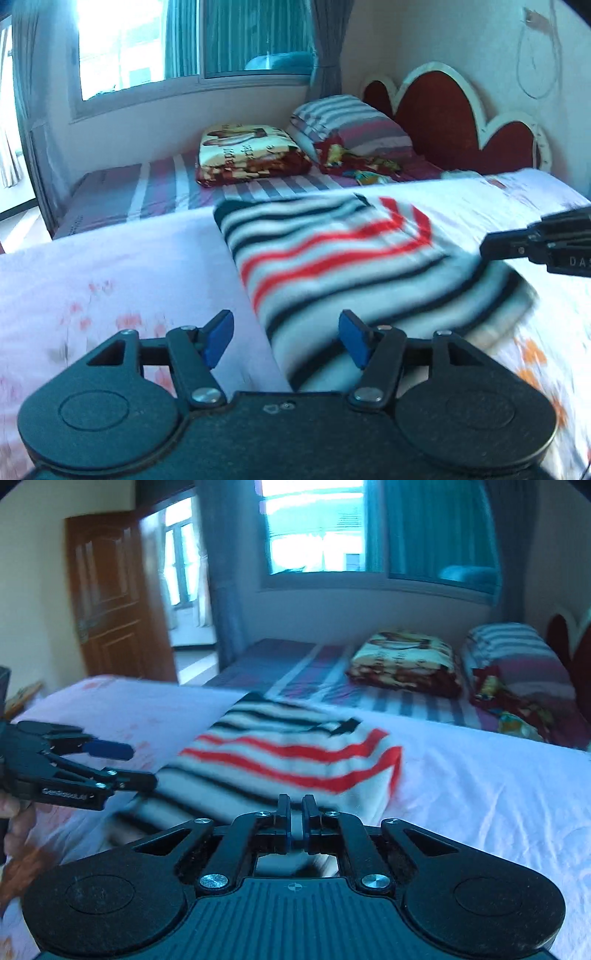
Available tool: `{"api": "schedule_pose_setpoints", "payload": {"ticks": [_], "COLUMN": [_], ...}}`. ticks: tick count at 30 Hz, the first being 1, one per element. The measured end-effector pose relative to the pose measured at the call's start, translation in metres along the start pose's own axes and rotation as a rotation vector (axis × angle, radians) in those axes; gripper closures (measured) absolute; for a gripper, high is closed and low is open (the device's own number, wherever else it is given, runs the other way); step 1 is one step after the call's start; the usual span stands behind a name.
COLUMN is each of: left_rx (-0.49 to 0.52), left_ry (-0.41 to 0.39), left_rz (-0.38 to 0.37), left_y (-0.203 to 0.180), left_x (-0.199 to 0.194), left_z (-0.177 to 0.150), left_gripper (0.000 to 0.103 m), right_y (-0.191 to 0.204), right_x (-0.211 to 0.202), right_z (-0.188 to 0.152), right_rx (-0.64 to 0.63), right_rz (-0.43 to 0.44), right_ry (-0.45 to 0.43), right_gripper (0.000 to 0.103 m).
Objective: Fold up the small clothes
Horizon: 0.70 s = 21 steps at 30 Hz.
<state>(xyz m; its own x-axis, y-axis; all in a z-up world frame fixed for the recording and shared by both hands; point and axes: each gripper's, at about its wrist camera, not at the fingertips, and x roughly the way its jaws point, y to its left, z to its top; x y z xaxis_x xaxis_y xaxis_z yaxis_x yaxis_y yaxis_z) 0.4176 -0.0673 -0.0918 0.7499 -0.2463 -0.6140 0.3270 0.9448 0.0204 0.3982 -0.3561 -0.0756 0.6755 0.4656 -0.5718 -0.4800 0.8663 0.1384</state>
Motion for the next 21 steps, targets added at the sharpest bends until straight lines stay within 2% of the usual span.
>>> {"api": "schedule_pose_setpoints", "payload": {"ticks": [2, 3, 4, 6, 9, 11, 14, 16, 18, 21], "left_rx": [0.007, 0.016, 0.026, 0.008, -0.020, -0.002, 0.002, 0.006, -0.008, -0.002], "left_ry": [0.030, 0.045, 0.055, 0.053, 0.058, 0.023, 0.034, 0.063, 0.074, 0.074], "left_rz": [0.009, 0.026, 0.037, 0.042, 0.047, 0.062, 0.056, 0.072, 0.077, 0.083], "left_y": [-0.004, -0.005, -0.006, -0.004, 0.000, -0.003, -0.007, -0.012, -0.013, -0.014], "left_x": [-0.001, 0.001, 0.004, 0.007, 0.000, -0.015, -0.018, -0.012, -0.007, -0.005], "left_z": [-0.013, -0.020, -0.025, -0.032, -0.025, -0.020, -0.022, -0.030, -0.035, -0.035], "left_gripper": [0.043, 0.041, 0.040, 0.039, 0.042, 0.041, 0.041, 0.041, 0.039, 0.039], "right_y": [0.006, 0.005, 0.004, 0.003, 0.005, 0.009, 0.015, 0.016, 0.011, 0.002], "right_x": [0.003, 0.013, 0.022, 0.023, 0.013, -0.005, -0.020, -0.011, 0.013, 0.019], "right_z": [-0.017, -0.027, -0.037, -0.046, -0.038, -0.030, -0.024, -0.025, -0.033, -0.039], "right_rx": [-0.063, -0.086, -0.108, -0.074, -0.024, -0.011, -0.017, -0.028, -0.041, 0.012], "right_rz": [-0.017, -0.055, -0.094, -0.100, -0.108, -0.104, -0.119, -0.124, -0.176, -0.167], "right_ry": [0.058, 0.114, 0.168, 0.140, 0.121, 0.056, -0.006, 0.024, 0.133, 0.136], "right_gripper": [0.096, 0.097, 0.103, 0.103, 0.103, 0.103, 0.103, 0.103, 0.103, 0.103]}}
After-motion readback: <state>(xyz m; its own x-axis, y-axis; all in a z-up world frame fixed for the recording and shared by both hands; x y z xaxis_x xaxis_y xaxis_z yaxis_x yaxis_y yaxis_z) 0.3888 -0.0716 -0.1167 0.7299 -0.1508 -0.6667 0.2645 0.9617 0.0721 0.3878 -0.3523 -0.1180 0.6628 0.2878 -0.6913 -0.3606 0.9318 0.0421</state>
